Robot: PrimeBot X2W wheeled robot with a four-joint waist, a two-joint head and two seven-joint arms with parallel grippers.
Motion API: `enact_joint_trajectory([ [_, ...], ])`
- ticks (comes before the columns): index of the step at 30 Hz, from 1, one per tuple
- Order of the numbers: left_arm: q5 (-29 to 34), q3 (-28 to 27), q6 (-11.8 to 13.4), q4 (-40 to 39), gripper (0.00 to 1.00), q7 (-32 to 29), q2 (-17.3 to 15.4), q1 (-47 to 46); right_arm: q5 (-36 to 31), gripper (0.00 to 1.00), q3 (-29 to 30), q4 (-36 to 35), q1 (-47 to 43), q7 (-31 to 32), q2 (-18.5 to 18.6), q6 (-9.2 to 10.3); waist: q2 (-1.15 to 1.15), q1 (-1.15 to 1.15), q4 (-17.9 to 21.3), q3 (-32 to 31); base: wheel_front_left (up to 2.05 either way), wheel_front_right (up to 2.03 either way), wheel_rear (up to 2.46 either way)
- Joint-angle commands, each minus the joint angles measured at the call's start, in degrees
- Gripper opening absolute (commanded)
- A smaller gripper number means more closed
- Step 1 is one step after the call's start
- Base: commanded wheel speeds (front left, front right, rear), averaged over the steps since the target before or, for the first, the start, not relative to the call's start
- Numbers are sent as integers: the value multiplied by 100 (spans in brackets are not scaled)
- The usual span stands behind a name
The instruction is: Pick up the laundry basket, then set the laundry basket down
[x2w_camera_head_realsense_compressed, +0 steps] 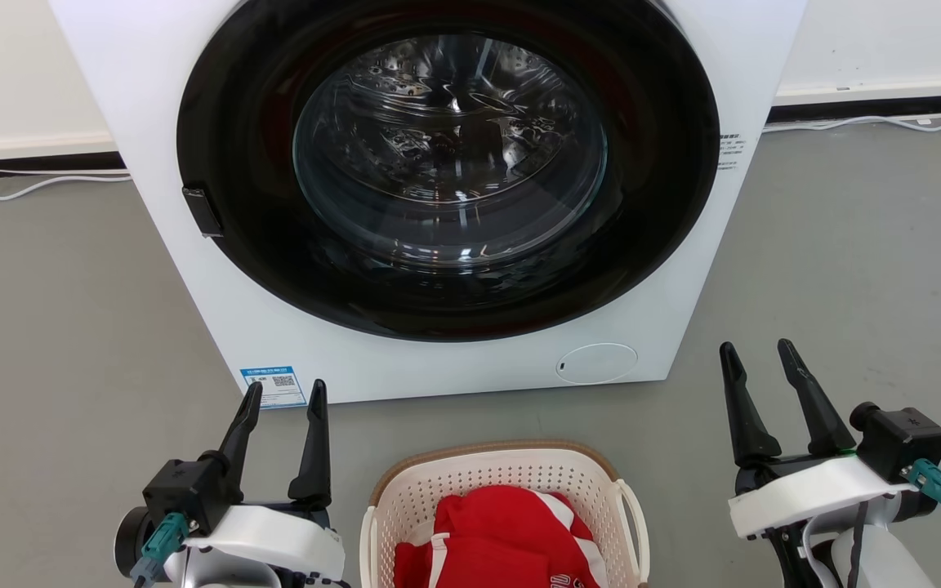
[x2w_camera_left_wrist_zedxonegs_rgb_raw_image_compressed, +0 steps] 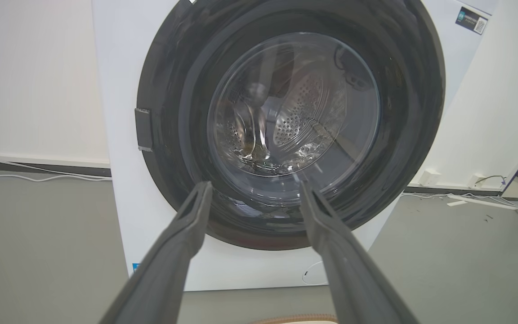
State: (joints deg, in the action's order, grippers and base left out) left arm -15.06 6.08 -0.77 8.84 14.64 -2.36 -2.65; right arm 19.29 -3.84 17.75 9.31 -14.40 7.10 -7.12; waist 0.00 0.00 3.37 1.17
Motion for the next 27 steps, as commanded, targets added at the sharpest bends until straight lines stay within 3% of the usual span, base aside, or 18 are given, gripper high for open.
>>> enact_joint_trajectory([
  [1,-58,-147,9,-152,100,36,-52,-53,30,100,-136,-100,40,-60,23,-36,0,0,3,0,0,0,0],
  [9,-244,-101,-25,-94,100,36,-52,-38,40,100,-179,-67,56,-60,43,-36,0,0,33,-10,0,0,0],
  [10,-237,46,-18,57,0,0,3,20,11,0,-31,56,-6,2,-4,0,0,0,32,-10,0,0,0],
  [18,-628,-16,-53,260,0,-112,25,109,387,0,26,180,-127,116,-70,3,0,-12,14,-27,0,0,0],
  [27,-1163,-110,-99,286,0,-263,20,70,910,0,101,140,-140,264,-97,0,0,0,-13,-22,0,0,0],
])
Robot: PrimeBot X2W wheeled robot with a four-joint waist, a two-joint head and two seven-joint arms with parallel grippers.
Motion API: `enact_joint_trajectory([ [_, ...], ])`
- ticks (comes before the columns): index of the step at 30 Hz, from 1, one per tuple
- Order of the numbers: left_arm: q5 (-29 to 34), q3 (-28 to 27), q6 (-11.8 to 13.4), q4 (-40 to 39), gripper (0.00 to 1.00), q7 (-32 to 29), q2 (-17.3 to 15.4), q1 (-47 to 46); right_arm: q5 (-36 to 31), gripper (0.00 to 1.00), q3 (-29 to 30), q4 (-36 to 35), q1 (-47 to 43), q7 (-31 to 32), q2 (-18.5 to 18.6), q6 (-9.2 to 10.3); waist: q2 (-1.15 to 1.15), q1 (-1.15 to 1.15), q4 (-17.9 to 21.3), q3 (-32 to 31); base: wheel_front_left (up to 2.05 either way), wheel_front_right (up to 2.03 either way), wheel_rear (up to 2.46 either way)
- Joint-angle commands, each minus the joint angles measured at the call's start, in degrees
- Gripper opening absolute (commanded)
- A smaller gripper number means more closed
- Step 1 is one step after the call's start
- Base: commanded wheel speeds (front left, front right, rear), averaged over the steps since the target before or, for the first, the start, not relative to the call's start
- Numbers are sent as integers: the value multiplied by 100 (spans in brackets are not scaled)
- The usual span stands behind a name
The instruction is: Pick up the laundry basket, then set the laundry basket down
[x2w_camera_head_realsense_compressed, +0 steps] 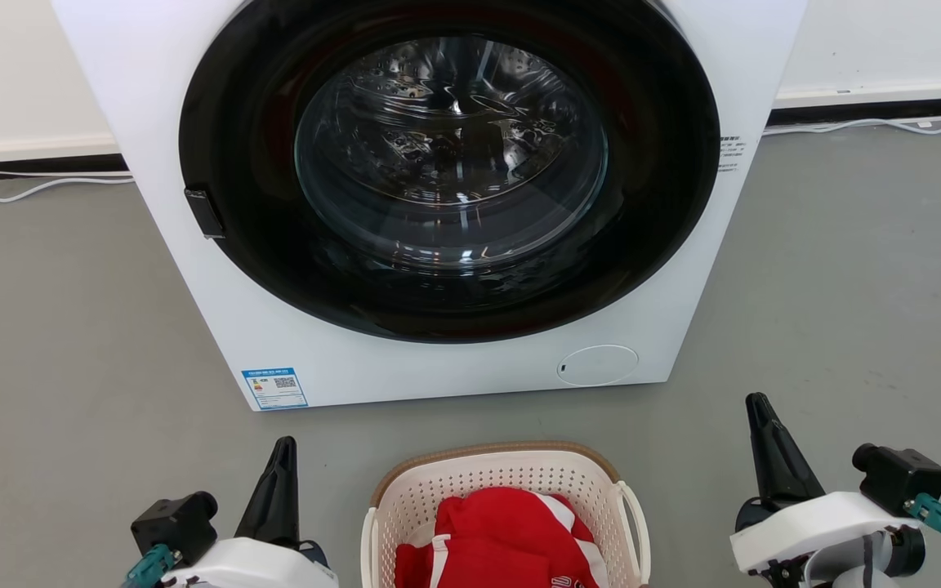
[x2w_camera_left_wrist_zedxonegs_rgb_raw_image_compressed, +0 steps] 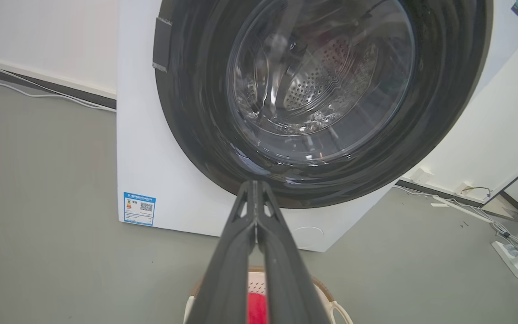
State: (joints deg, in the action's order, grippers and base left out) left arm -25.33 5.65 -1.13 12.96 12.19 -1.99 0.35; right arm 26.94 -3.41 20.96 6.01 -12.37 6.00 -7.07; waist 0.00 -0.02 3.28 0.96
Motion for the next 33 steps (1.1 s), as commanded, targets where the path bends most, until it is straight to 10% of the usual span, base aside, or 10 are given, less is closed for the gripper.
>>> enact_joint_trajectory([
  [1,-196,-78,-70,-123,0,-35,-17,-233,203,0,67,-186,188,77,10,-6,0,1,-7,-1,0,0,0],
  [33,-2047,-405,-231,-55,0,-560,-38,-355,2005,0,332,-330,140,594,-82,-16,0,2,-98,-23,0,0,0],
])
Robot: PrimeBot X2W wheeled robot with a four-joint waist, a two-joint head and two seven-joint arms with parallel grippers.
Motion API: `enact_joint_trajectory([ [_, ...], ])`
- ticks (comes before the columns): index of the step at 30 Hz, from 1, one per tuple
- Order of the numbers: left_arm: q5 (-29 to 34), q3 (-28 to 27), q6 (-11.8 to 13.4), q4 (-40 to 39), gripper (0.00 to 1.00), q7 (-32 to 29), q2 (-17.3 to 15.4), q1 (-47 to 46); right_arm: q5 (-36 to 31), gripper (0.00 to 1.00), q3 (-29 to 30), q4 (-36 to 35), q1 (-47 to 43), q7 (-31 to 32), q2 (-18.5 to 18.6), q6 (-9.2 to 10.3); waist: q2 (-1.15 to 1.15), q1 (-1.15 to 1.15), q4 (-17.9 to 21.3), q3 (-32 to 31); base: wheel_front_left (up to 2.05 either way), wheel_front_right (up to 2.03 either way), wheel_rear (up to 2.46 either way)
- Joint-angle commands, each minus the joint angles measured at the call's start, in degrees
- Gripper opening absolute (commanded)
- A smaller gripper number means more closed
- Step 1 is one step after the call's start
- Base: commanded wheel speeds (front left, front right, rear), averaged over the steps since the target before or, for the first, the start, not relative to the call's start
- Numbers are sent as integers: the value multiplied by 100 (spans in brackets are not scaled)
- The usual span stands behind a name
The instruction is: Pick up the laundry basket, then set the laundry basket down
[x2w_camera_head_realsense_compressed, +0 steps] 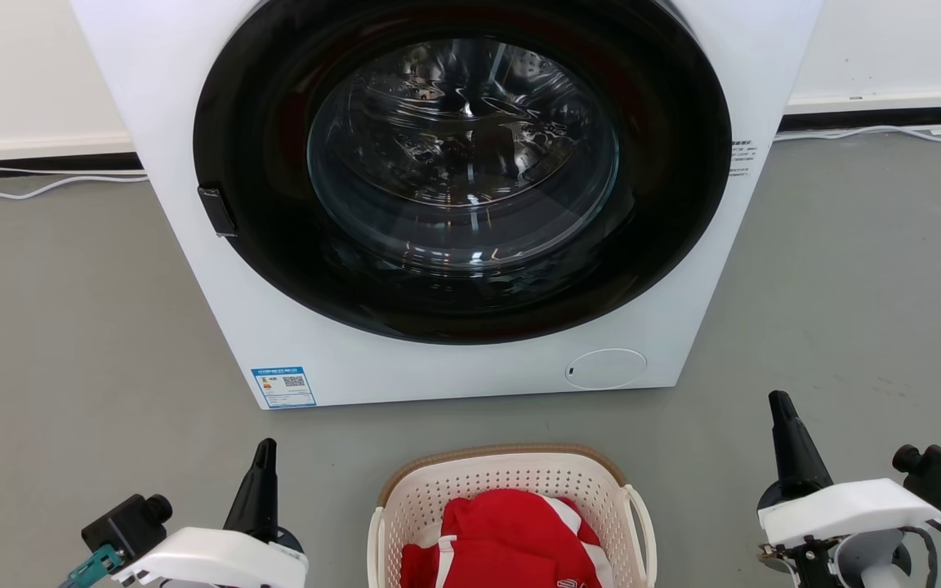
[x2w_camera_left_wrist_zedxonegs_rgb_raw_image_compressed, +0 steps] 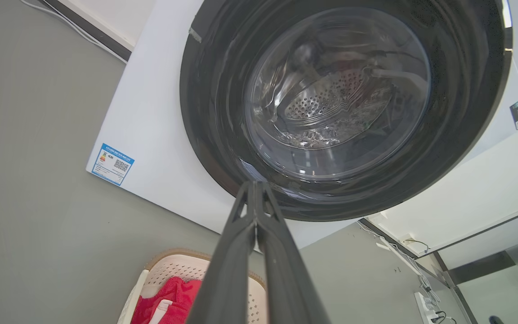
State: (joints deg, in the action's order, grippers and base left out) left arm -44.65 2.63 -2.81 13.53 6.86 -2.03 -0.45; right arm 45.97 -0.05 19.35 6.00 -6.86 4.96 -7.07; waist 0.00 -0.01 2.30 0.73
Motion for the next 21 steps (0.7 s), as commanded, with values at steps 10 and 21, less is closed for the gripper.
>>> enact_joint_trajectory([
  [10,-712,-208,-115,-91,0,-196,-41,-313,684,0,82,-216,125,210,-7,-19,0,1,-30,-7,0,0,0],
  [21,-1370,-323,-173,-67,0,-381,-48,-356,1324,0,176,-268,108,394,-40,-23,0,1,-63,-15,0,0,0],
])
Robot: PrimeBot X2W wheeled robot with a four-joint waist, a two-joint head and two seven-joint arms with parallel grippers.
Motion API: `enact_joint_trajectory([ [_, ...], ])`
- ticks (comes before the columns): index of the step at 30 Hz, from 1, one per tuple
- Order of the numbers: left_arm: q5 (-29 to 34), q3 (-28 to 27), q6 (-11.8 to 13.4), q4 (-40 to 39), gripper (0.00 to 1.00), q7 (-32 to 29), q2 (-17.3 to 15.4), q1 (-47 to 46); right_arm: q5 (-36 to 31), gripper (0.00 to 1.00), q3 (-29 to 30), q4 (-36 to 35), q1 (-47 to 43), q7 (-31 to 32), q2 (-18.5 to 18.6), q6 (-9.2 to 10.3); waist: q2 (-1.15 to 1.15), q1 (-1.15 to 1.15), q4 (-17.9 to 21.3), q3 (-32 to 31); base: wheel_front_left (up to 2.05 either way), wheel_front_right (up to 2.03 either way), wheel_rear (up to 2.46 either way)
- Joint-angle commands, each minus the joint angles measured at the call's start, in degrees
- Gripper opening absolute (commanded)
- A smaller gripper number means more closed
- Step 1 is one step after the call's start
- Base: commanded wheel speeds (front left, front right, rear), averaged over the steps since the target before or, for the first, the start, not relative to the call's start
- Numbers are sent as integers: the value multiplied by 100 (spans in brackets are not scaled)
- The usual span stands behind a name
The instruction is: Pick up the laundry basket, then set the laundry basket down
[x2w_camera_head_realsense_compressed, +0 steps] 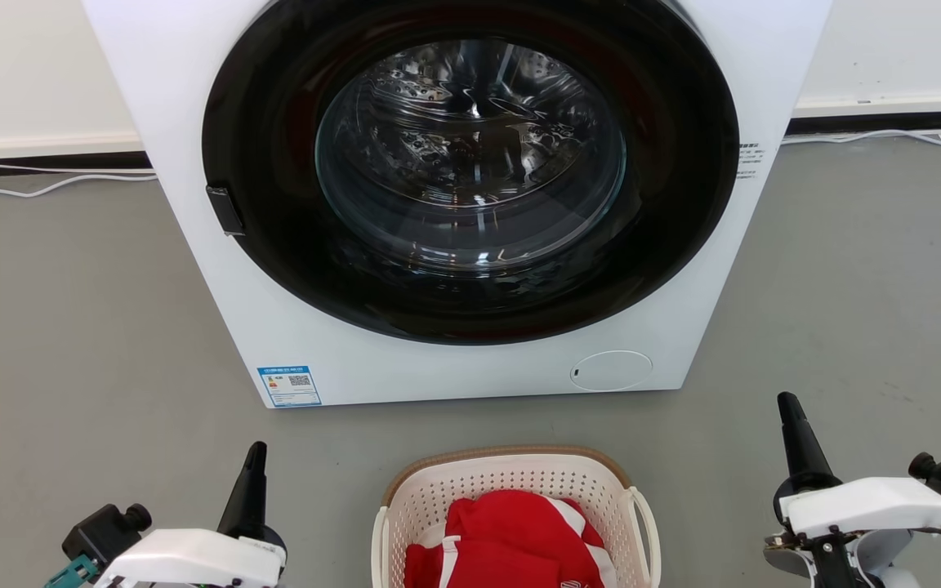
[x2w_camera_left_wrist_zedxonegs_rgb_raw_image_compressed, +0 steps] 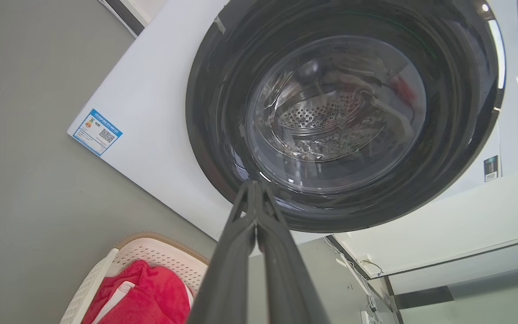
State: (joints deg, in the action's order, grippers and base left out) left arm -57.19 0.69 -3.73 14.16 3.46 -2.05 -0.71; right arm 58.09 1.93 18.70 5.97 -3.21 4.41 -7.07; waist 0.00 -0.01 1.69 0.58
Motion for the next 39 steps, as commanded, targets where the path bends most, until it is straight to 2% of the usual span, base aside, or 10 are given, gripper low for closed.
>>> enact_joint_trajectory([
  [1,-176,-139,-86,-128,0,-58,-47,-334,171,0,-13,-208,109,46,12,-23,0,0,-4,-1,0,0,0],
  [39,-2445,-537,-284,-47,0,-698,-71,-480,2379,0,313,-385,49,680,-101,-36,0,0,-117,-28,0,0,0],
])
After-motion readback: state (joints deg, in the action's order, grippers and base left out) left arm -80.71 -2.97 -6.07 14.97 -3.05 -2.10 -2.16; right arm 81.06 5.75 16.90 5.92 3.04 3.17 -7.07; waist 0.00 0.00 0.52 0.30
